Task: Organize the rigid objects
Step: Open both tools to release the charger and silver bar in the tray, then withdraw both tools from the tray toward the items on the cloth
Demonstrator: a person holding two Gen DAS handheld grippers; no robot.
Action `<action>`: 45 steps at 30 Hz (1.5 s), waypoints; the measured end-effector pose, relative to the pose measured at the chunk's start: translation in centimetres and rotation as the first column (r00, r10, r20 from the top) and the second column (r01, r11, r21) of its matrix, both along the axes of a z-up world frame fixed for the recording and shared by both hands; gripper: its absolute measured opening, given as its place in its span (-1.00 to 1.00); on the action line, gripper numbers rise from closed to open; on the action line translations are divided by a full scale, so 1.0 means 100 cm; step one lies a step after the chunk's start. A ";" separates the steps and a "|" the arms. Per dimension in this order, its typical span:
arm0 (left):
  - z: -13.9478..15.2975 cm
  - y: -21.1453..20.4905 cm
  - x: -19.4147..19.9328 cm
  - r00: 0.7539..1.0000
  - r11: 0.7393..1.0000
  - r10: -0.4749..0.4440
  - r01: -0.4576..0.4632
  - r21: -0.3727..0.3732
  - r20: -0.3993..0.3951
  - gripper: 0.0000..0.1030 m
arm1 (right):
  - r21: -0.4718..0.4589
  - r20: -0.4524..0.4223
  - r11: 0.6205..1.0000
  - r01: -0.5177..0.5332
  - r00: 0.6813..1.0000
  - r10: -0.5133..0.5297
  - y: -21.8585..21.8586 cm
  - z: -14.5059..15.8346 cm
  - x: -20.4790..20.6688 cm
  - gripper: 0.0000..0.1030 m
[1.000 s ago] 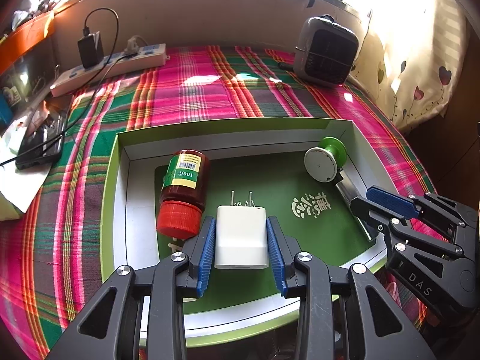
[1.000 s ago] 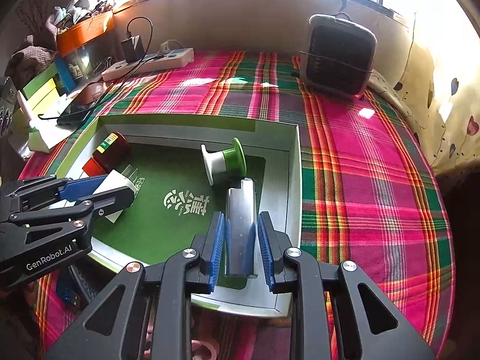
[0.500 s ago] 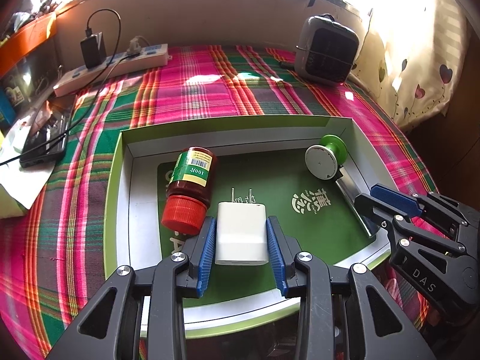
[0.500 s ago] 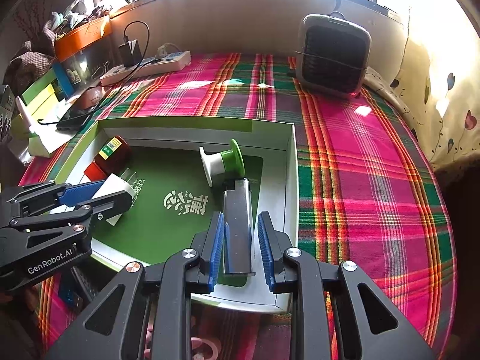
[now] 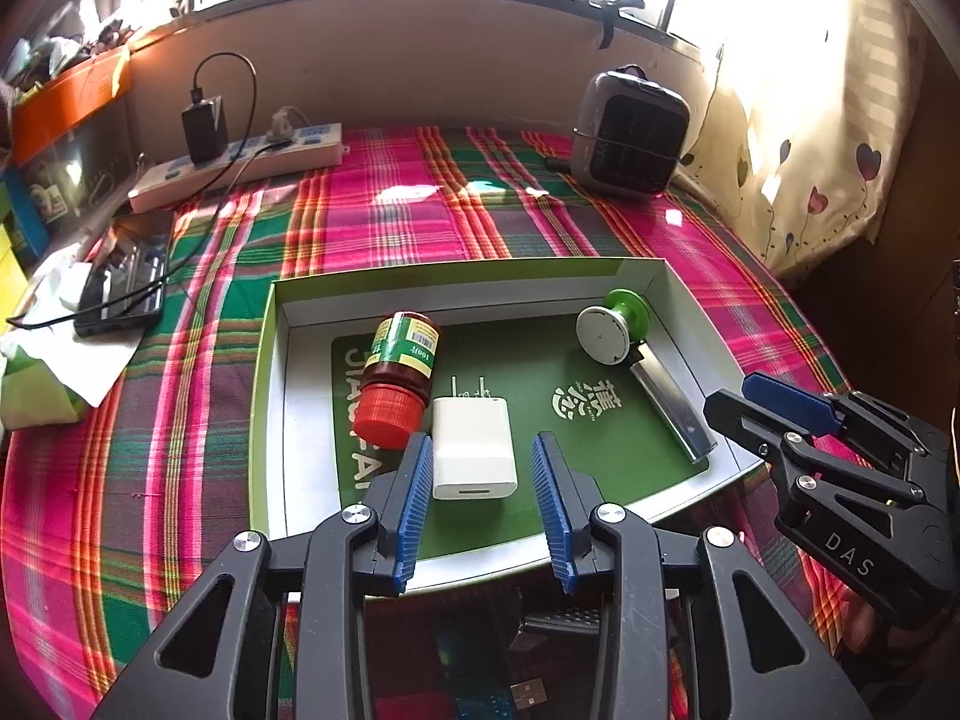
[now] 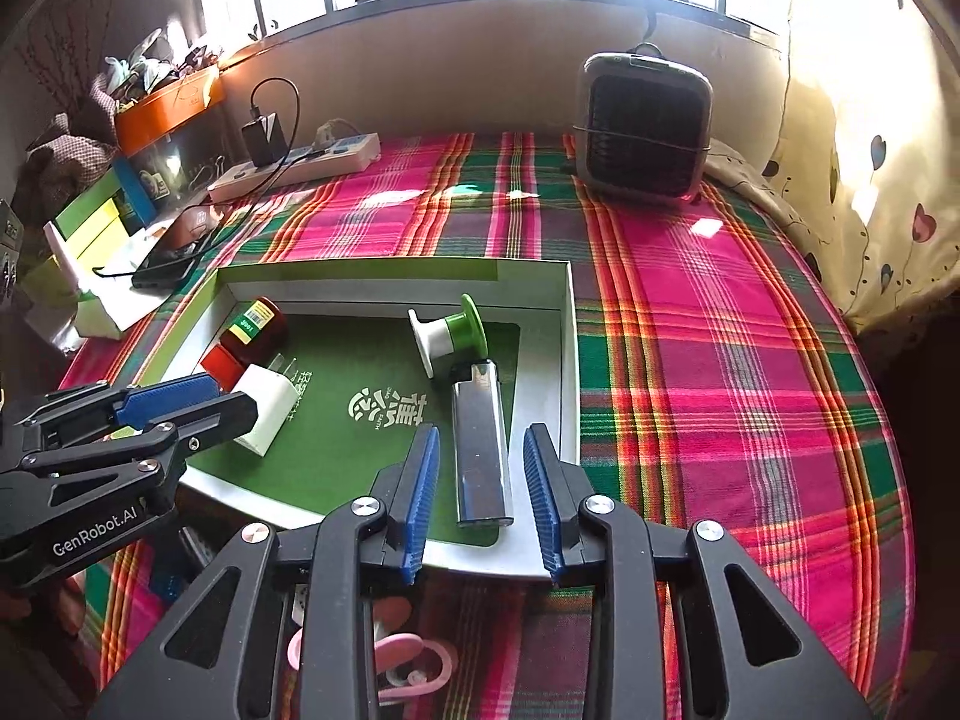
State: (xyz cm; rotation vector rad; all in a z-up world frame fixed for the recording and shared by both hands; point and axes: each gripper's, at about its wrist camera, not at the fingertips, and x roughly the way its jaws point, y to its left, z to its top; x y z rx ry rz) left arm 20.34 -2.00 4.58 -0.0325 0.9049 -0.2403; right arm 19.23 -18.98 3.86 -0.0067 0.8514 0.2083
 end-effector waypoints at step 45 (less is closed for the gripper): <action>-0.027 0.090 -0.081 0.997 0.991 -0.029 0.020 -0.131 -0.071 -0.27 | 0.113 -0.071 0.975 0.191 0.980 -0.184 0.010 -0.025 -0.080 -0.01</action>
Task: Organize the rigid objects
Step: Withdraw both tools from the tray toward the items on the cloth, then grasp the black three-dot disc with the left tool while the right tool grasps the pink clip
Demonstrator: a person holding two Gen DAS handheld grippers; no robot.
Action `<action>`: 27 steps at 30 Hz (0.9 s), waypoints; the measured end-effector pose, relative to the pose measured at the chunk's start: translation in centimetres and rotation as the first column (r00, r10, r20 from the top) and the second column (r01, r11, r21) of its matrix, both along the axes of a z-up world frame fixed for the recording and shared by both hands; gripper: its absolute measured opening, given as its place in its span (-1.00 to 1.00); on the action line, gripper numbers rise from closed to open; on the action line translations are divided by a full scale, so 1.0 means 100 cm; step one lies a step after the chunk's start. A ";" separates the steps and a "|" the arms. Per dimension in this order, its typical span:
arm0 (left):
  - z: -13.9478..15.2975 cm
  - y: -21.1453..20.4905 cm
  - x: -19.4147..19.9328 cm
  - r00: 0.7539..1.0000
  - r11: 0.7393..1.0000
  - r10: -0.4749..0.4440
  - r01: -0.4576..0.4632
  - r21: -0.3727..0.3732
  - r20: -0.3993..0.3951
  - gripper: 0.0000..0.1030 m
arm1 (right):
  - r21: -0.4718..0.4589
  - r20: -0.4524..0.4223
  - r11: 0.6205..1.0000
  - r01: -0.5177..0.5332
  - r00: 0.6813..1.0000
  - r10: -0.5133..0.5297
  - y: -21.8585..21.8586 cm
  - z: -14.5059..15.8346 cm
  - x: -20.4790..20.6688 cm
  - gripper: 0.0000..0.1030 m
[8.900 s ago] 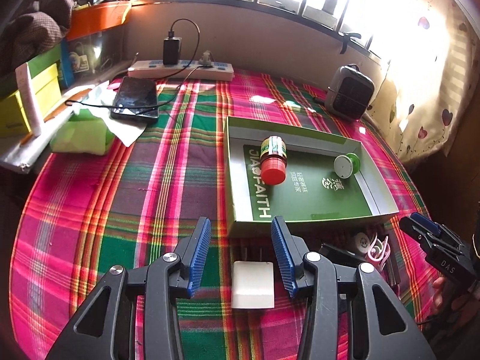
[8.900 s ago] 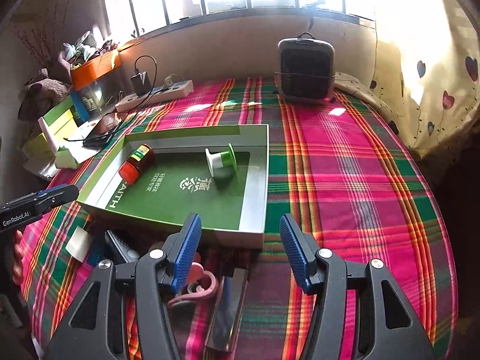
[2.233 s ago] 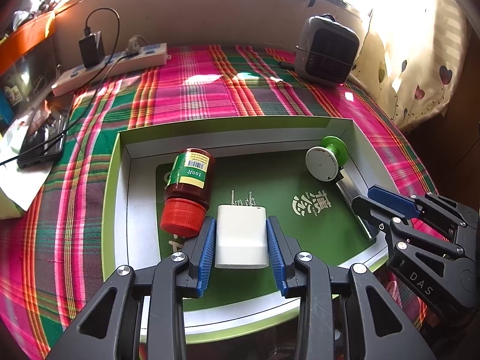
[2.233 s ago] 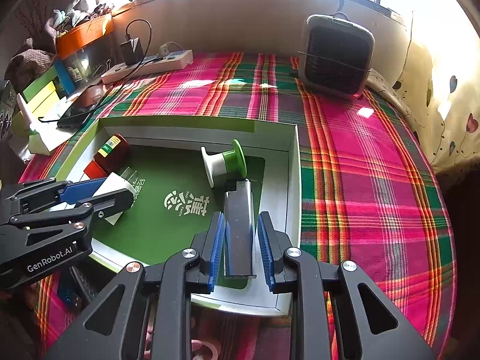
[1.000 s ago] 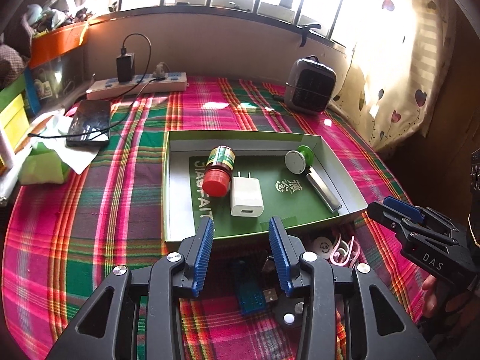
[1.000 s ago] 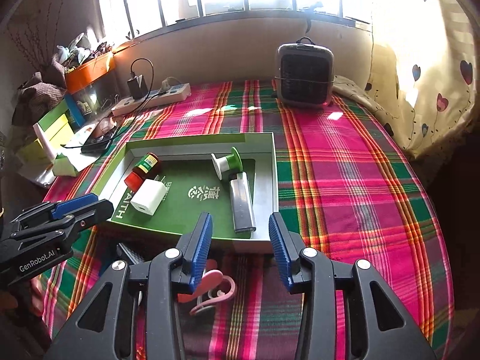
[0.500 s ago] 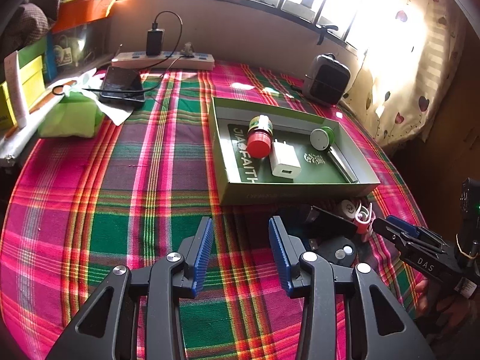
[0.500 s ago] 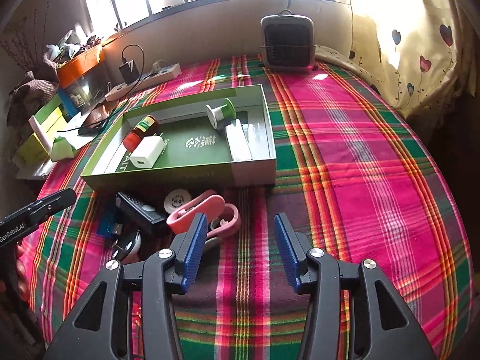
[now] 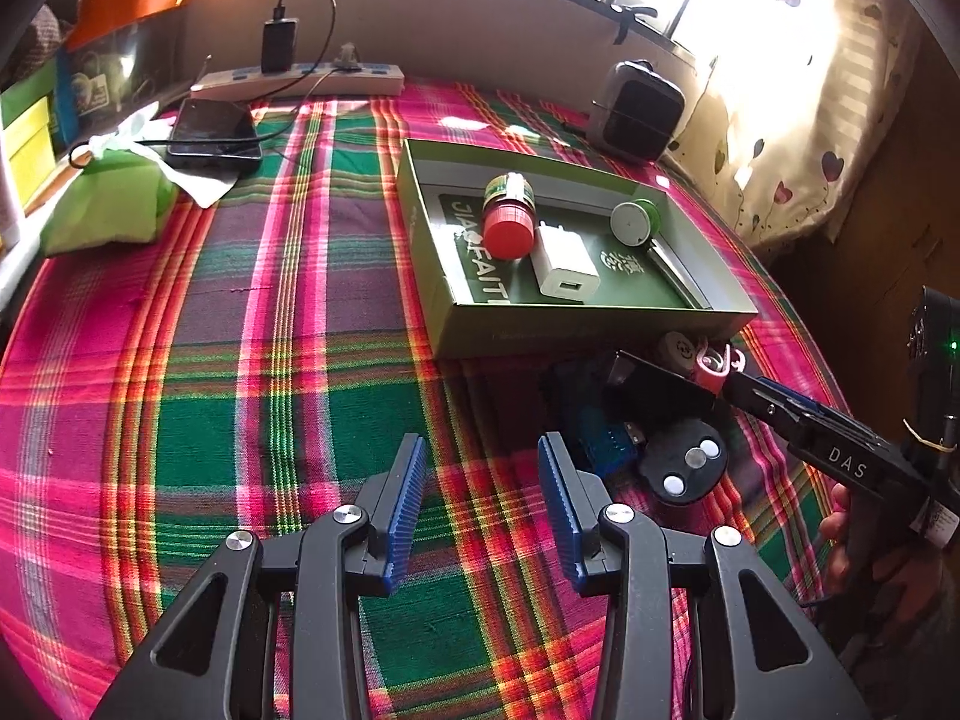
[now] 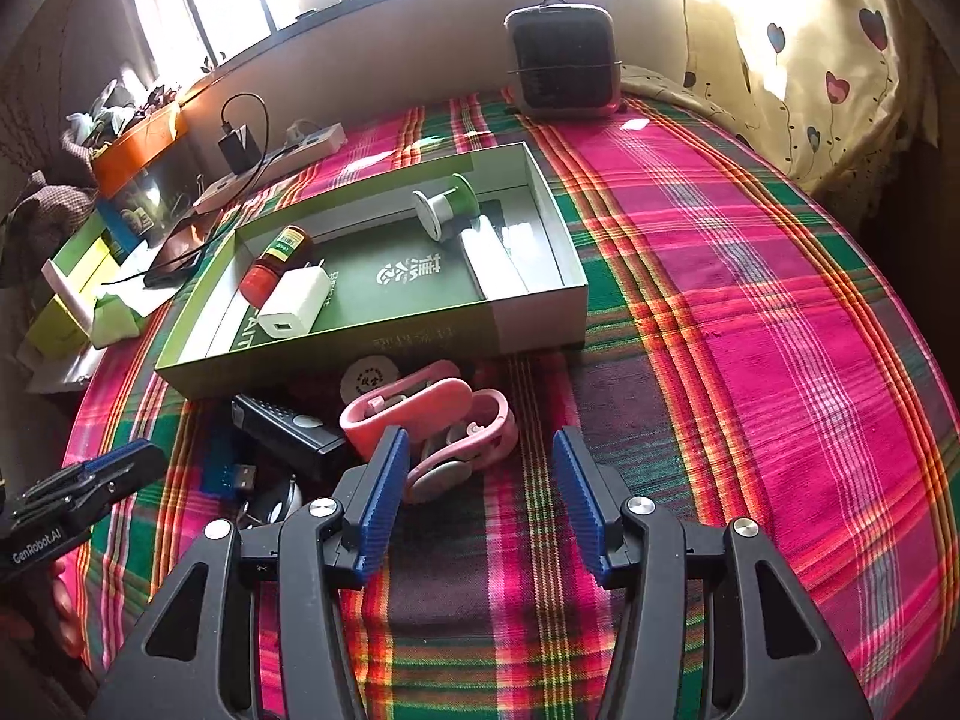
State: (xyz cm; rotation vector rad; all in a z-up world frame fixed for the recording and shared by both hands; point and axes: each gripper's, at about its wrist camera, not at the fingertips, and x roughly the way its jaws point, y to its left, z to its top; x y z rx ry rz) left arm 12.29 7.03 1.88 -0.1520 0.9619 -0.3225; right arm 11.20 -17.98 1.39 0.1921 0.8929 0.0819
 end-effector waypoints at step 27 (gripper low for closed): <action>0.009 -0.029 -0.013 1.000 1.000 0.014 -0.014 -0.017 0.027 -0.27 | -0.175 -0.026 0.977 -0.126 0.992 0.123 0.005 -0.009 0.013 0.00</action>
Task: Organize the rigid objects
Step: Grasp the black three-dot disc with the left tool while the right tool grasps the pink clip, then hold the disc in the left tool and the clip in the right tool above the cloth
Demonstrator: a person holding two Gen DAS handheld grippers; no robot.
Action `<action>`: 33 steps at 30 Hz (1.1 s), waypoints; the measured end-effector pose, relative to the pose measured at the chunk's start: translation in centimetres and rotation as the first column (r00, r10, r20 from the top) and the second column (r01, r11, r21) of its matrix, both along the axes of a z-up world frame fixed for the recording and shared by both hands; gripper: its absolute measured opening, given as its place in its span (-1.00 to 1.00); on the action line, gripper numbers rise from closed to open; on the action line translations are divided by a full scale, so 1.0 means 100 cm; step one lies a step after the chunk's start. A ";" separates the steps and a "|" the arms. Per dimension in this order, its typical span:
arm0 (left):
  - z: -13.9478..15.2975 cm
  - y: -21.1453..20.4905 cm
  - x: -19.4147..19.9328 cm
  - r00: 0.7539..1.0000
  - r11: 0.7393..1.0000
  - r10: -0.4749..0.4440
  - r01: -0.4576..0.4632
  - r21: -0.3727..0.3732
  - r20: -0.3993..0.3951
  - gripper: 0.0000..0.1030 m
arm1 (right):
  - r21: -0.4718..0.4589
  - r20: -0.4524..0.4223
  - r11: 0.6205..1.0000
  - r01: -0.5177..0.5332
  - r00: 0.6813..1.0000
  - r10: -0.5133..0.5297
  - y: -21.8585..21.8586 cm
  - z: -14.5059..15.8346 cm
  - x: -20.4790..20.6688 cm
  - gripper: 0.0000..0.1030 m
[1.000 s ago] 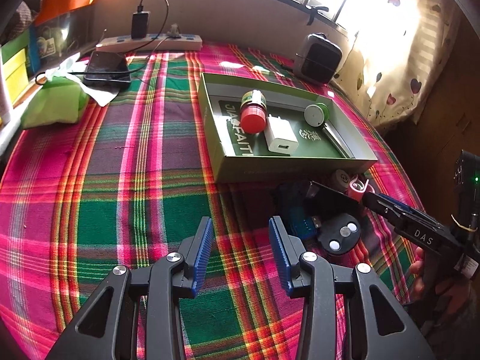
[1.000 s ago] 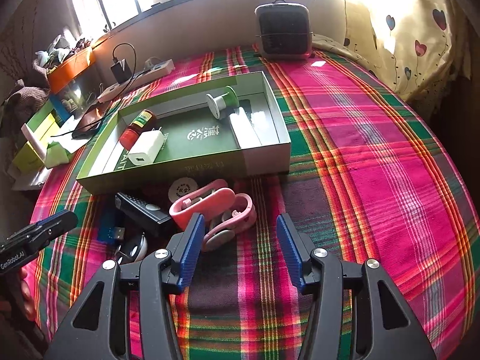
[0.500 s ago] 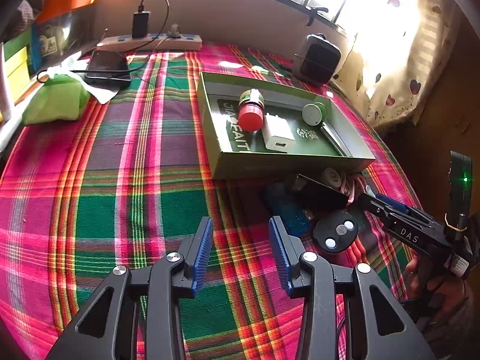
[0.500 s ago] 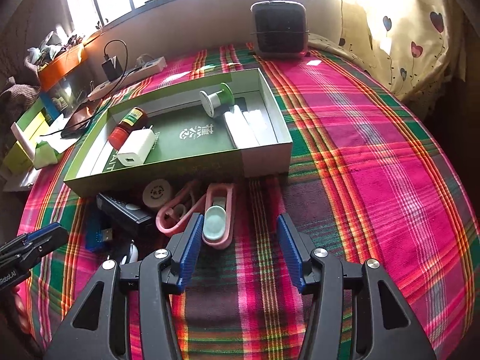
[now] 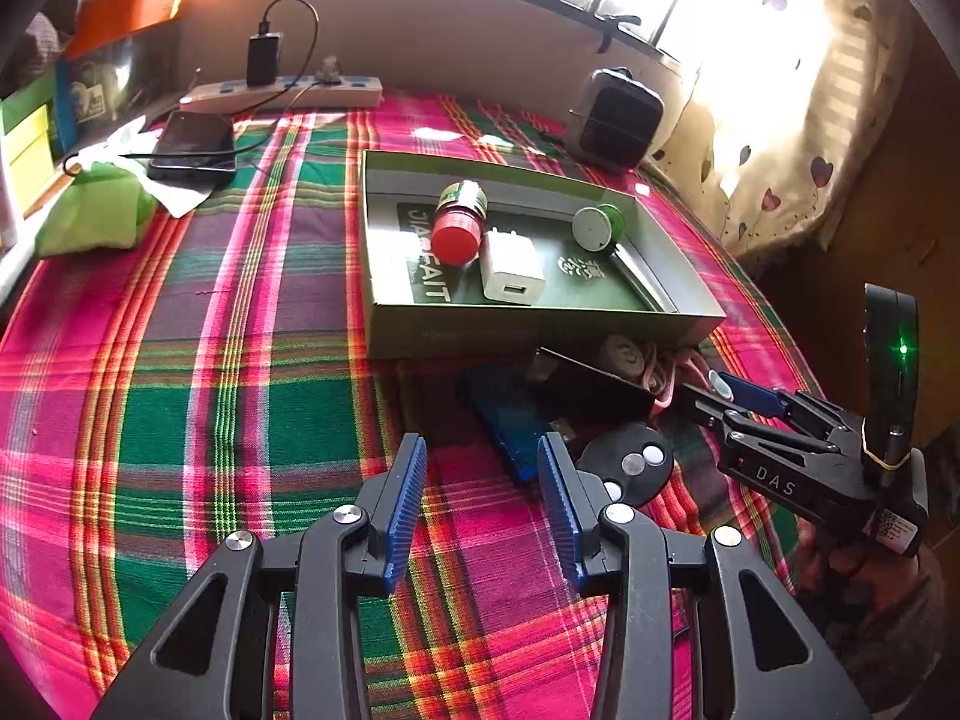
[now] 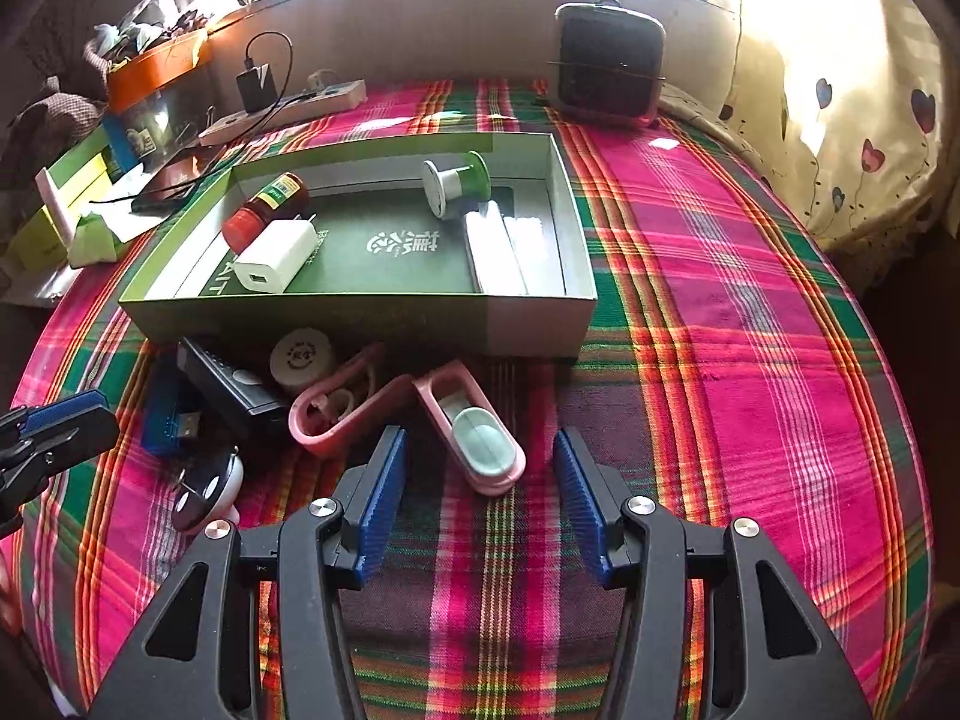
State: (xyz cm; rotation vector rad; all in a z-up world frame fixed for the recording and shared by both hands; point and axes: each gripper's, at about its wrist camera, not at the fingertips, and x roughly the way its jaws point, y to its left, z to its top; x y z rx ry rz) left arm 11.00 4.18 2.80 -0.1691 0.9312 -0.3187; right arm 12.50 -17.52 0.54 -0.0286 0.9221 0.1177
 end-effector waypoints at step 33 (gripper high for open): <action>-0.001 -0.069 -0.007 0.986 0.985 -0.165 0.165 0.046 0.001 -0.27 | 0.074 0.024 0.996 0.050 0.998 -0.052 -0.040 0.001 -0.024 -0.64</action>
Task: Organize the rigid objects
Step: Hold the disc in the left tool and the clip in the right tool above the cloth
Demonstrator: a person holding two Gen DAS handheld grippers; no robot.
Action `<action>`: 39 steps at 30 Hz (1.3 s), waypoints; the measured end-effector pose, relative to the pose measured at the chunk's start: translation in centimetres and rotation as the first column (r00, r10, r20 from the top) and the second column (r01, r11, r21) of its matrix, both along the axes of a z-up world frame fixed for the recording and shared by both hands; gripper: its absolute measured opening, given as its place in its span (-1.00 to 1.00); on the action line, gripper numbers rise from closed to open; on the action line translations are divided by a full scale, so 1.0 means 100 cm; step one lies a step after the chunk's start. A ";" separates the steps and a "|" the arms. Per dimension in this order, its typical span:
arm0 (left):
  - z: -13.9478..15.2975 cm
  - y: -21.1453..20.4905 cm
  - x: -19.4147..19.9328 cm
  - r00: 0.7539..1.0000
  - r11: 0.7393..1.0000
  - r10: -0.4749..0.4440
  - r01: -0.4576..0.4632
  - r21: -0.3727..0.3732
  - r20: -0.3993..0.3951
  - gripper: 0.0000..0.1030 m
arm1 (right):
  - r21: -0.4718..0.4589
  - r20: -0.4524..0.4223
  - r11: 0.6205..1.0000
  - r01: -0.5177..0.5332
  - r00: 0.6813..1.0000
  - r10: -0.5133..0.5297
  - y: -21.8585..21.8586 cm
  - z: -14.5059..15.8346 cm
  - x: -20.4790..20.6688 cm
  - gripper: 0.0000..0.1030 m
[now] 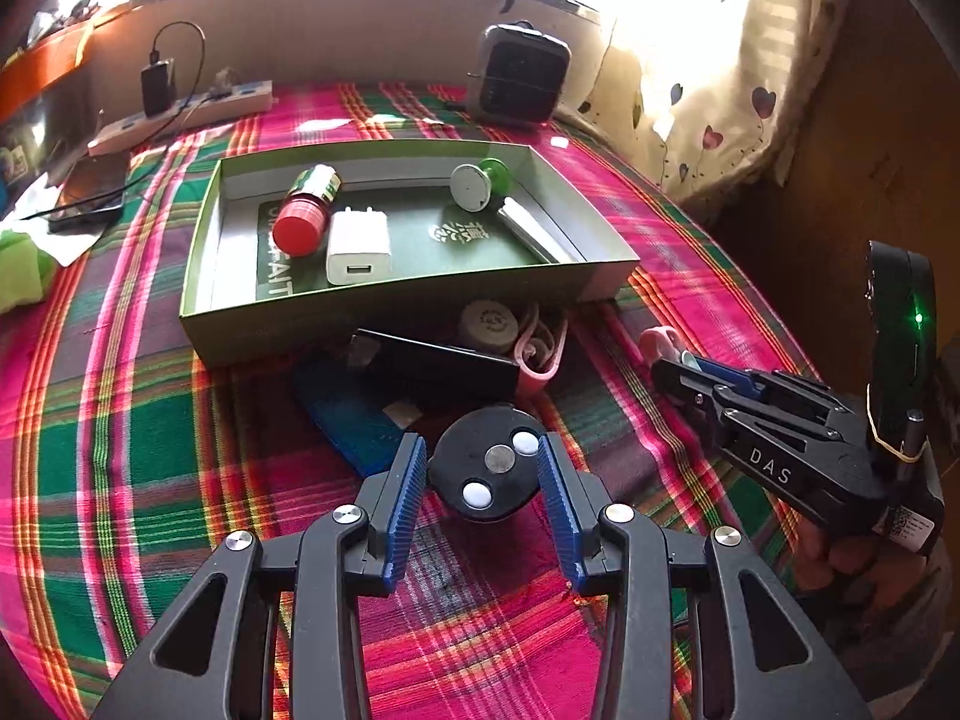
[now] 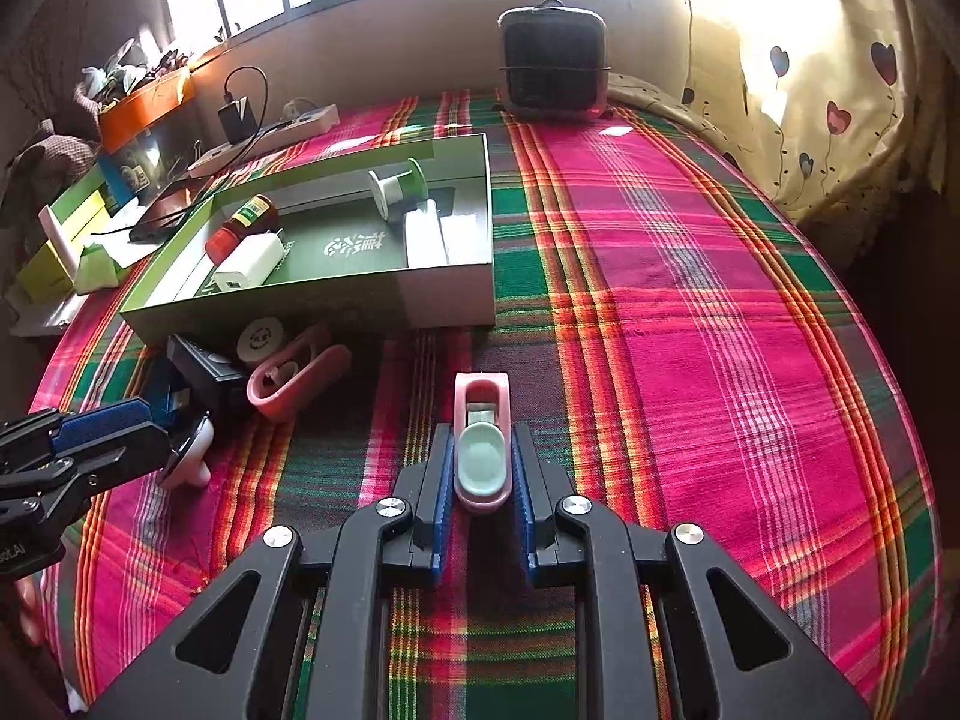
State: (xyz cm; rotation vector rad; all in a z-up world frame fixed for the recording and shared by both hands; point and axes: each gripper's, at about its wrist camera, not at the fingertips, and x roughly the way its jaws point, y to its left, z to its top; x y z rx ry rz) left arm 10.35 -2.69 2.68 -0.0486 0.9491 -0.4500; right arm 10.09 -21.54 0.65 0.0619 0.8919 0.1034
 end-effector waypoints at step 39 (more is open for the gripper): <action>-0.013 -0.021 0.008 0.999 0.999 -0.041 0.040 -0.027 -0.036 -0.17 | 0.024 0.006 1.000 0.011 1.000 -0.011 -0.022 0.000 -0.013 -0.64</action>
